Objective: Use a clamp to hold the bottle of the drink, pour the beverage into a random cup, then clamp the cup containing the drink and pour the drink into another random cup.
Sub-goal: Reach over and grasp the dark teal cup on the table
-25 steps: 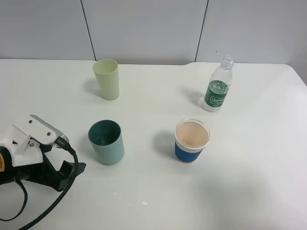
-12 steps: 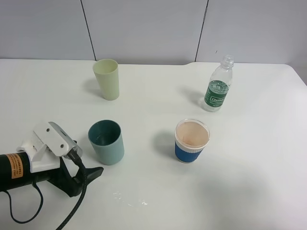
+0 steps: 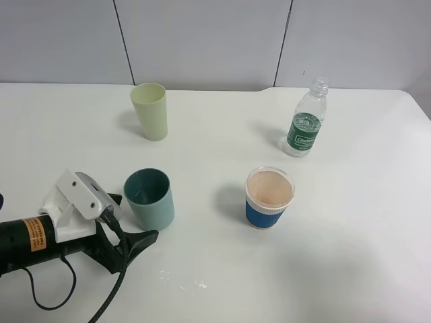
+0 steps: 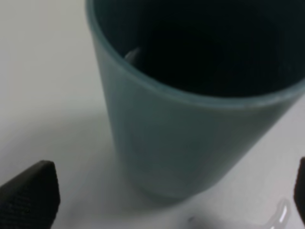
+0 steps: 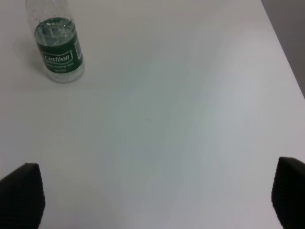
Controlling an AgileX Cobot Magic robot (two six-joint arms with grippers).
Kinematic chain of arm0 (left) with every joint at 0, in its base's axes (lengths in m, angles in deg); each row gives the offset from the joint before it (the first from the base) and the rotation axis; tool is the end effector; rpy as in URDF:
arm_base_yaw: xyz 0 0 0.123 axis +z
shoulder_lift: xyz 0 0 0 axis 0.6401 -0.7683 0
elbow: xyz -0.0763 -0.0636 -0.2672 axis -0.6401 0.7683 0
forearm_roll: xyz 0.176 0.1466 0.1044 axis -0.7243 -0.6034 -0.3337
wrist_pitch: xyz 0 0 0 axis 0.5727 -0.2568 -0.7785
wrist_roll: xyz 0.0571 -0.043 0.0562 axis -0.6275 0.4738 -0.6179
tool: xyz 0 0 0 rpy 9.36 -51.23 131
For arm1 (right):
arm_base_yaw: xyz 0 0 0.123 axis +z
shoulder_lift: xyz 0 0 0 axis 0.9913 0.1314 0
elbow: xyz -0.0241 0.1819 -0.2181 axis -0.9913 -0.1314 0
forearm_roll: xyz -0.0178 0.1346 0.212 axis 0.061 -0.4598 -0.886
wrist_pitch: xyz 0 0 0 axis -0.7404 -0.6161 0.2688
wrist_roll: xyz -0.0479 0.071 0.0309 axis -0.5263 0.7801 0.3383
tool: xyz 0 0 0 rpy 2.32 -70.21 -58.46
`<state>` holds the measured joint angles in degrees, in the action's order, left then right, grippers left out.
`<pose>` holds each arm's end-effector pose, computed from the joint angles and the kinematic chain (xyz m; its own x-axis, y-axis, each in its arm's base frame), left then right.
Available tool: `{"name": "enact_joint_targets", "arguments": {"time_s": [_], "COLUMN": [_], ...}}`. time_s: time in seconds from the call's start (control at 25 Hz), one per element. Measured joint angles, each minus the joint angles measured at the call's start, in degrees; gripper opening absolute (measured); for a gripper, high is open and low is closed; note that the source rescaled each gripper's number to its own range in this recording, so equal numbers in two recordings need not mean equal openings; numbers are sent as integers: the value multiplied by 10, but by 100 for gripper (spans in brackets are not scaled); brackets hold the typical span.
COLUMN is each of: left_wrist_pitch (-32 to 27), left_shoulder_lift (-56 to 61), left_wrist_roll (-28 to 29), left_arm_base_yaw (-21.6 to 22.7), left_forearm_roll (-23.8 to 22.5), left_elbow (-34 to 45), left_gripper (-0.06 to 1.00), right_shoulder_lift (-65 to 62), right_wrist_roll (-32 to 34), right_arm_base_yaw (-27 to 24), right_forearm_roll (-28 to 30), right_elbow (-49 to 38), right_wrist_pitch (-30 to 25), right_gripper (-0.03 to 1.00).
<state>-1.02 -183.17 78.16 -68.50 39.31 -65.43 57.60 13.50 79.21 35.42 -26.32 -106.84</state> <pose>0.1413 -0.1043 0.0862 -0.4329 0.2926 -0.8526 0.6790 0.7279 -0.0950 -0.0048 0.0003 0.2774 -0.4529 -0.0430 -0.8905 0.0255 0.9978 -0.0612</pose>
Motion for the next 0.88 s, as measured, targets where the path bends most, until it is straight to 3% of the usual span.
{"name": "enact_joint_targets", "arguments": {"time_s": [0.24,0.72,0.88], "left_wrist_pitch": [20,24,24], "left_shoulder_lift": [-57,-69,-69], "left_wrist_roll": [-44,-52,-52], "left_arm_base_yaw": [0,0,0], "left_forearm_roll": [0,23,8], "left_elbow": [0,-1,-14], "left_gripper": [100,100,100], "right_shoulder_lift": [0,0,0], "right_wrist_roll": [0,0,0], "right_arm_base_yaw": [0,0,0], "right_forearm_roll": [0,0,0], "right_elbow": [0,0,0], "right_wrist_pitch": [0,0,0], "right_gripper": [100,100,100]}}
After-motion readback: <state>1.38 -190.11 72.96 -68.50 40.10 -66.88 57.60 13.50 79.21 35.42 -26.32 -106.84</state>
